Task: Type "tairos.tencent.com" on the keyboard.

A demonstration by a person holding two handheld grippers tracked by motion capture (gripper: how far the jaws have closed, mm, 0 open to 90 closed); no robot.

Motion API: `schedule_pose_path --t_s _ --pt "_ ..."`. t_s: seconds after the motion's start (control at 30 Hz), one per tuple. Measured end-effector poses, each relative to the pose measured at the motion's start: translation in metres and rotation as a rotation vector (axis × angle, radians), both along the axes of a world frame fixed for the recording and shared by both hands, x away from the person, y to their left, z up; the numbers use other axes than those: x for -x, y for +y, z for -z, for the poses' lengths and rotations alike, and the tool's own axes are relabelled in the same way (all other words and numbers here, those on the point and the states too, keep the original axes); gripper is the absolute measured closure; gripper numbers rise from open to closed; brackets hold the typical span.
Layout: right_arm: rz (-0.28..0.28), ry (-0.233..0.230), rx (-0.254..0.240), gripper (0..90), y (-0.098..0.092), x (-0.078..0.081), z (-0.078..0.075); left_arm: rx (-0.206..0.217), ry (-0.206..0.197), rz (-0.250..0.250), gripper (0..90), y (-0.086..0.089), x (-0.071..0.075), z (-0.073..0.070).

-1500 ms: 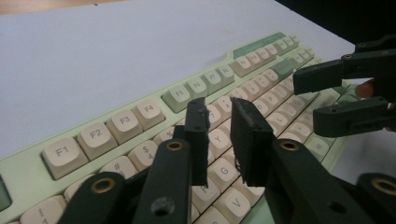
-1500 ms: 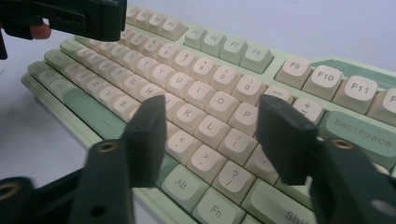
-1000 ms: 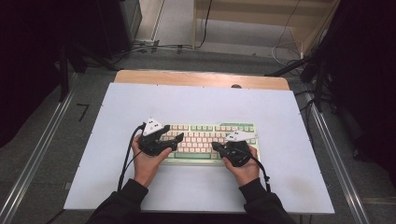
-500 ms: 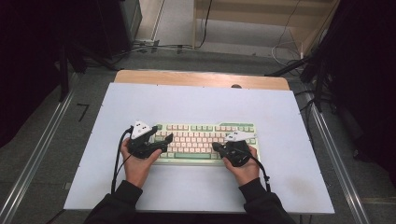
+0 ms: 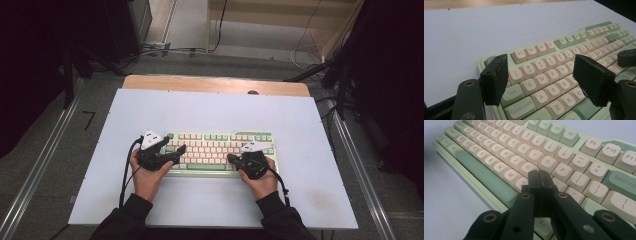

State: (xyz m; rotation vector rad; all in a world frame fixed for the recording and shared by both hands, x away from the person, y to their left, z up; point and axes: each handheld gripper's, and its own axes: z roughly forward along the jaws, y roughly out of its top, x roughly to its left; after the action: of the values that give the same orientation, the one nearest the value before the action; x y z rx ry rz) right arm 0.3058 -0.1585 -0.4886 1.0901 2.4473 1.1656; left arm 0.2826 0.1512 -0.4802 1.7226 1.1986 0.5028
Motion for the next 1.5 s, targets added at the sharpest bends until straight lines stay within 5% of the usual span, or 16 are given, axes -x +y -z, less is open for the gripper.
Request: schedule_pose_path --t_s 0.53,0.83,1.03,1.23,1.4,1.5 --pt "0.0 -0.009 -0.016 87.2 0.0 0.002 0.0 0.009 0.006 0.013 29.1 -0.001 0.001 0.001" --pt "0.015 -0.037 -0.106 61.3 -0.006 0.002 -0.006 0.014 0.009 0.013 29.1 -0.002 0.001 0.001" --pt "0.053 -0.043 -0.117 39.8 -0.008 -0.001 -0.006 0.008 0.015 0.018 29.2 -0.002 0.001 0.001" --pt "0.072 -0.045 -0.109 33.3 -0.008 -0.003 -0.006 0.01 0.012 0.023 29.6 -0.003 0.002 0.001" --pt "0.077 -0.047 -0.109 34.5 -0.009 -0.004 -0.007 0.013 0.012 0.048 37.4 -0.005 0.003 0.001" --pt "0.082 -0.047 -0.107 39.8 -0.011 -0.004 -0.008 0.019 0.007 0.088 53.3 -0.006 0.003 0.0"
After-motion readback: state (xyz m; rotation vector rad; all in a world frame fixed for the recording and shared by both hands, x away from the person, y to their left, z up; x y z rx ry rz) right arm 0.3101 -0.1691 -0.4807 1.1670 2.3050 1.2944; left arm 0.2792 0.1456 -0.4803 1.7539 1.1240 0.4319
